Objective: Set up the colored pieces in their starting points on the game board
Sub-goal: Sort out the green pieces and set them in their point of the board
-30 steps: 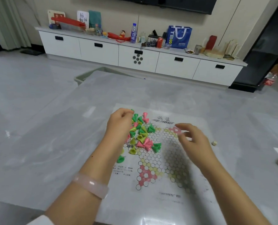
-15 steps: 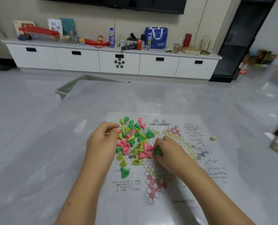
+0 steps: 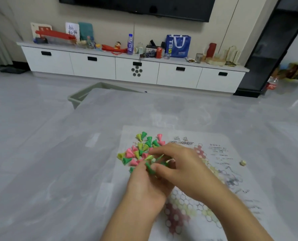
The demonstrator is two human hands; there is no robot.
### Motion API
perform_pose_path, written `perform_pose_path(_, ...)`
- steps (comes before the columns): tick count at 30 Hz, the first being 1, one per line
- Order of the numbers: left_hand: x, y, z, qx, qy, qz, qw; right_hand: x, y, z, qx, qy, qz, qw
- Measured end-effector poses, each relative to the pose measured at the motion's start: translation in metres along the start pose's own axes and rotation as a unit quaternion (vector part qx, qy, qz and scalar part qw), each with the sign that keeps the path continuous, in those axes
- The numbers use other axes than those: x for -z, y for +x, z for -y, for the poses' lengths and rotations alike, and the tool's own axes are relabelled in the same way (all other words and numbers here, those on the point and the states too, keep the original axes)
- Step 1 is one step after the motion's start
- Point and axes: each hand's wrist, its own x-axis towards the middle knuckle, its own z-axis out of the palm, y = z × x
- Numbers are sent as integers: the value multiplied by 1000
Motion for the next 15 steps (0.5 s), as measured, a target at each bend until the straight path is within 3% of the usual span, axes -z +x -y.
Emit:
perform_pose_path(5,-1,2,-12,-49,6,-65,997,24,24,-26,-56,104,-26,993)
perform_pose_path(8,4,1,-24,-58,47,-80,994,18,33,-59,-101,3,-76,992)
perform_pose_path(11,10,-1,-38,-75,92,-89,989,-5,36,-87,-109,-113,-17,987)
perform_pose_path(15,16,-3,-52,-97,96,-83,987,-21,37,-94,-62,-129,-10,990)
